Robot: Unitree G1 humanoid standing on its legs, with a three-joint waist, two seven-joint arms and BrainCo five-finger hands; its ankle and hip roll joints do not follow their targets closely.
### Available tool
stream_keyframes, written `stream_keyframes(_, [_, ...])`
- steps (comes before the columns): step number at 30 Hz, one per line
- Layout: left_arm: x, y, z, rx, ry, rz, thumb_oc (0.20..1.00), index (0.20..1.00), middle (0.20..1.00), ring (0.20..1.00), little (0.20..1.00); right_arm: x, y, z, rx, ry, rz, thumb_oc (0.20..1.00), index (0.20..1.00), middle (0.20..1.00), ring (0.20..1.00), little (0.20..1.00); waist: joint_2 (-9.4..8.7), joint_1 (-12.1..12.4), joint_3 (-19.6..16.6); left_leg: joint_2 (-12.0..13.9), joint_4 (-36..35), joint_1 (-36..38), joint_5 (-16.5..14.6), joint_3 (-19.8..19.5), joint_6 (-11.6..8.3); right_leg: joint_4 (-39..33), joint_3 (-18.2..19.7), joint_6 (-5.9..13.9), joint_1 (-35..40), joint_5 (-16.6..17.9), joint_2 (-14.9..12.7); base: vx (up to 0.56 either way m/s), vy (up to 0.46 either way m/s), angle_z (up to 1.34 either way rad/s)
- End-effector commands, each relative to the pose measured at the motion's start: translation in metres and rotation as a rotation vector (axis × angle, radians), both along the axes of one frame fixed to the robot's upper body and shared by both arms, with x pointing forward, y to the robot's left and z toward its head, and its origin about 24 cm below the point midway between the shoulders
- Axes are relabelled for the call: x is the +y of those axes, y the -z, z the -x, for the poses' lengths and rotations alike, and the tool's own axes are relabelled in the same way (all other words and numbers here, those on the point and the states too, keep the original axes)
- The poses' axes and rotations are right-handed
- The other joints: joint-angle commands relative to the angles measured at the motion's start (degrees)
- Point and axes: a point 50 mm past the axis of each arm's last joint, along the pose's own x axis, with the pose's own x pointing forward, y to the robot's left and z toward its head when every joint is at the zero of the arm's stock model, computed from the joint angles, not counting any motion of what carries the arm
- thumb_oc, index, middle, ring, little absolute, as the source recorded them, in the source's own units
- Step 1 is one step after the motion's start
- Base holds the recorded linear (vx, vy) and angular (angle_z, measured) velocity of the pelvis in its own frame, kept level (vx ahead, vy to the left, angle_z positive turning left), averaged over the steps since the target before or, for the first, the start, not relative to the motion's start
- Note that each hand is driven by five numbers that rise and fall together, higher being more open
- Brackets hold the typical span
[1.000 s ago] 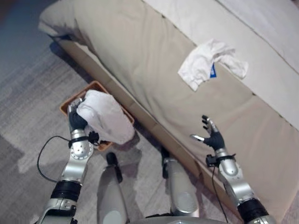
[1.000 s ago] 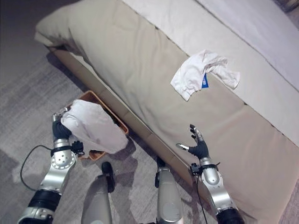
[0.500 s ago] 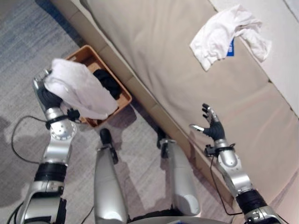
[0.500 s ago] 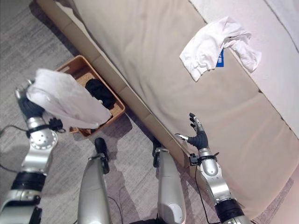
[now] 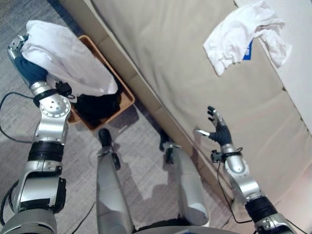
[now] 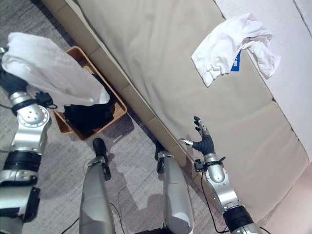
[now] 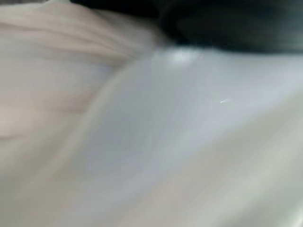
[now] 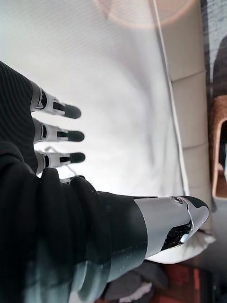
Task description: Pick up clothes into the bucket
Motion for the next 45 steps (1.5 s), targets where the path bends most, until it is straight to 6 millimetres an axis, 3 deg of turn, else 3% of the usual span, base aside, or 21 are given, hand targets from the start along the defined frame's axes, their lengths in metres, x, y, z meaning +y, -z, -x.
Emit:
stream_keyframes(1, [0.010, -0.006, 0.007, -0.040, -0.040, -0.030, 0.200, 0.200, 0.200, 0.200, 0.200, -0.009, -0.012, 0.008, -0.081, 0.009, -0.012, 1.000, 1.000, 1.000, 1.000, 1.000, -0.63, -0.6, -5.1, 2.1, 2.5, -3.8, -2.5, -1.8, -0.27, -5.2, 3.1, 4.66, -2.7, 7.2, -3.5, 0.00, 0.000, 0.00])
stream_keyframes(7, [0.015, 0.015, 0.006, 0.033, -0.083, 0.000, 0.200, 0.200, 0.200, 0.200, 0.200, -0.011, -0.026, 0.010, -0.148, 0.016, -0.036, 1.000, 1.000, 1.000, 1.000, 1.000, -0.88, -1.0, -4.2, 2.6, 7.5, -8.7, -4.0, -2.3, 0.09, -0.8, 4.2, 4.14, -8.0, 5.9, -2.8, -0.01, 0.019, -0.08])
stream_keyframes(12, [0.025, 0.041, 0.003, 0.137, -0.141, 0.043, 0.200, 0.200, 0.200, 0.200, 0.200, -0.016, -0.036, 0.014, -0.201, 0.035, -0.066, 1.000, 1.000, 1.000, 1.000, 1.000, -0.70, -1.5, -4.6, 3.0, 15.7, -14.6, -6.8, -3.6, 0.63, 6.8, 5.5, 3.39, -14.1, 3.2, -2.1, 0.00, 0.020, -0.12])
stream_keyframes(19, [0.031, 0.067, 0.001, 0.262, -0.172, 0.061, 0.200, 0.200, 0.200, 0.200, 0.200, -0.022, -0.040, 0.015, -0.221, 0.058, -0.074, 1.000, 1.000, 1.000, 1.000, 1.000, -0.14, -1.9, -5.7, 2.8, 20.8, -20.1, -8.1, -4.4, 1.23, 11.8, 6.3, 2.82, -19.6, 1.7, -1.7, 0.01, 0.015, -0.05])
stream_keyframes(25, [0.031, 0.075, -0.006, 0.352, -0.167, 0.045, 0.200, 0.200, 0.200, 0.200, 0.200, -0.025, -0.042, 0.017, -0.223, 0.051, -0.057, 1.000, 1.000, 1.000, 1.000, 1.000, 0.42, -2.6, -6.7, 2.7, 24.6, -23.1, -9.7, -4.6, 1.92, 15.7, 7.1, 2.31, -23.2, 0.2, -1.2, 0.01, 0.028, -0.05])
stream_keyframes(37, [0.027, 0.065, -0.014, 0.417, -0.126, -0.071, 0.200, 0.200, 0.200, 0.200, 0.200, -0.032, -0.044, 0.016, -0.218, 0.054, -0.031, 1.000, 1.000, 1.000, 1.000, 1.000, 1.76, -3.1, -8.5, 2.6, 27.2, -26.0, -10.8, -4.8, 2.53, 18.9, 7.8, 1.82, -26.7, -1.1, -0.7, 0.01, 0.016, -0.03])
stream_keyframes(38, [0.026, 0.065, -0.015, 0.415, -0.112, -0.066, 0.567, 0.567, 0.567, 0.567, 0.567, -0.033, -0.044, 0.017, -0.218, 0.054, -0.024, 1.000, 1.000, 1.000, 1.000, 1.000, 2.06, -3.0, -9.0, 2.5, 26.7, -26.0, -10.6, -4.7, 2.48, 18.6, 7.7, 1.82, -26.8, -1.1, -0.8, 0.00, 0.000, 0.00])
stream_keyframes(39, [0.026, 0.065, -0.015, 0.415, -0.111, -0.066, 0.567, 0.567, 0.567, 0.567, 0.567, -0.034, -0.044, 0.017, -0.218, 0.054, -0.023, 1.000, 1.000, 1.000, 1.000, 1.000, 2.09, -3.0, -9.0, 2.5, 26.7, -26.0, -10.6, -4.7, 2.48, 18.6, 7.7, 1.82, -26.9, -1.1, -0.8, 0.00, 0.000, 0.00])
stream_keyframes(40, [0.026, 0.065, -0.015, 0.414, -0.107, -0.065, 1.000, 1.000, 1.000, 1.000, 1.000, -0.034, -0.045, 0.017, -0.218, 0.053, -0.021, 1.000, 1.000, 1.000, 1.000, 1.000, 2.20, -3.1, -9.2, 2.4, 26.5, -26.1, -10.5, -4.6, 2.44, 18.5, 7.6, 1.84, -26.9, -1.1, -0.8, 0.00, 0.000, 0.00])
stream_keyframes(45, [0.026, 0.067, -0.014, 0.410, -0.096, -0.046, 1.000, 1.000, 1.000, 1.000, 1.000, -0.036, -0.044, 0.016, -0.214, 0.062, -0.015, 1.000, 1.000, 1.000, 1.000, 1.000, 2.67, -3.0, -10.5, 2.4, 25.1, -25.6, -9.8, -4.5, 2.16, 17.8, 7.4, 1.77, -26.7, -1.0, -0.9, 0.00, -0.001, 0.01])
